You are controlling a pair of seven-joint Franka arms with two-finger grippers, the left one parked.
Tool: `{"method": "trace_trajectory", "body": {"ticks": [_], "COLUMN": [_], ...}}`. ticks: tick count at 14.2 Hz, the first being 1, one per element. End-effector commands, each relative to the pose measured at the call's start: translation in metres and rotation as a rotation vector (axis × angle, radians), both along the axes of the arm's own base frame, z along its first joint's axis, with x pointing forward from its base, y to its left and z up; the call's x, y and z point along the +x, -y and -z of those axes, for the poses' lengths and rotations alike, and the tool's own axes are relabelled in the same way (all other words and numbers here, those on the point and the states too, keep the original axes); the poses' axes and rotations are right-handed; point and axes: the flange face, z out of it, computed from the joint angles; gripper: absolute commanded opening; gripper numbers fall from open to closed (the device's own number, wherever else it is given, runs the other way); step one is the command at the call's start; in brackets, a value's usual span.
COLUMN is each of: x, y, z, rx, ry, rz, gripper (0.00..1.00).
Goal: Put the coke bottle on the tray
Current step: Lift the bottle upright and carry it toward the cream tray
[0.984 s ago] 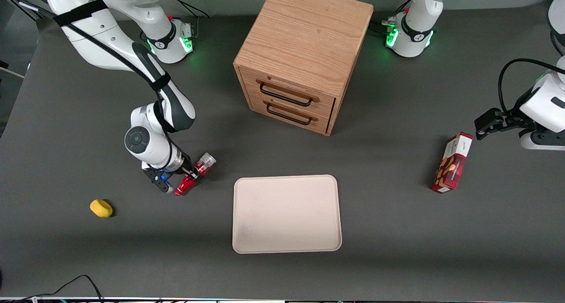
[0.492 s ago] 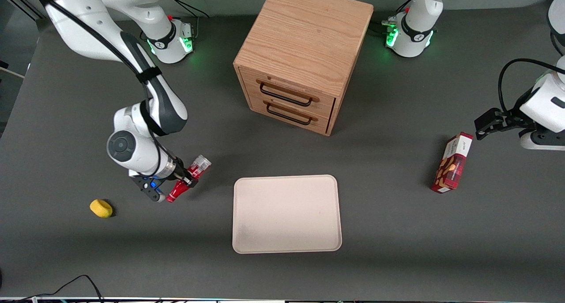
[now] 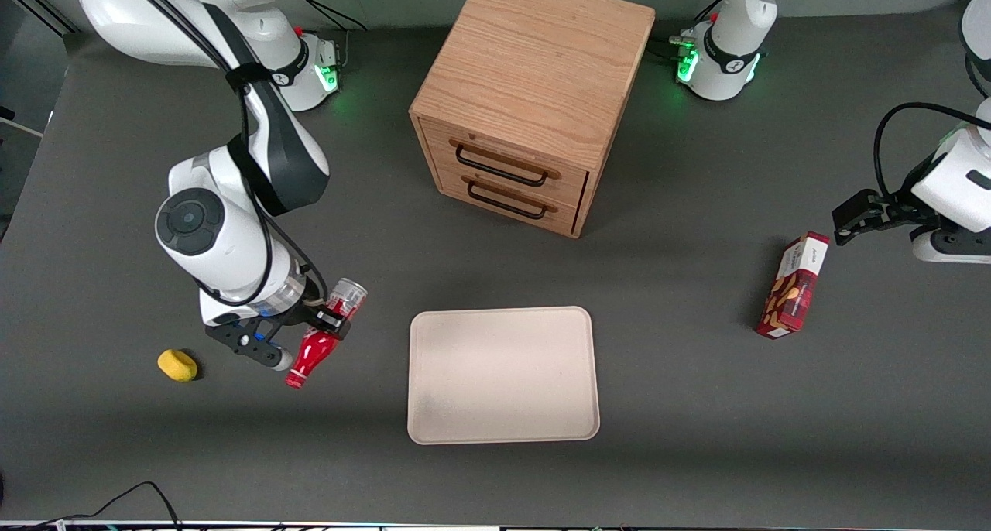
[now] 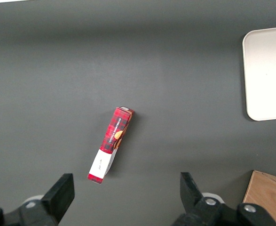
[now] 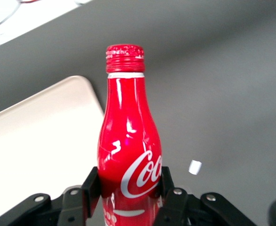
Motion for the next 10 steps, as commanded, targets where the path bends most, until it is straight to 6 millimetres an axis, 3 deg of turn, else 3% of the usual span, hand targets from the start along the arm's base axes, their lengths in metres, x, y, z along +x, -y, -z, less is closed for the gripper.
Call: {"method": "trace_trajectory", "body": {"ticks": [1,4,7,10], "x": [0.026,0.036,0.041,0.044], "y": [-0.051,-0.074,-0.074,-0.073], "z": [0.01,0.051,0.114,0.143], "rx": [-0.012,-0.029,-0.047,0.011], "ry": [0.048,0.041,-0.006,-0.045], "rz": [-0.149,-0.342,-0.523,-0.537], "gripper": [0.06,0.01,0.0,0.0]}}
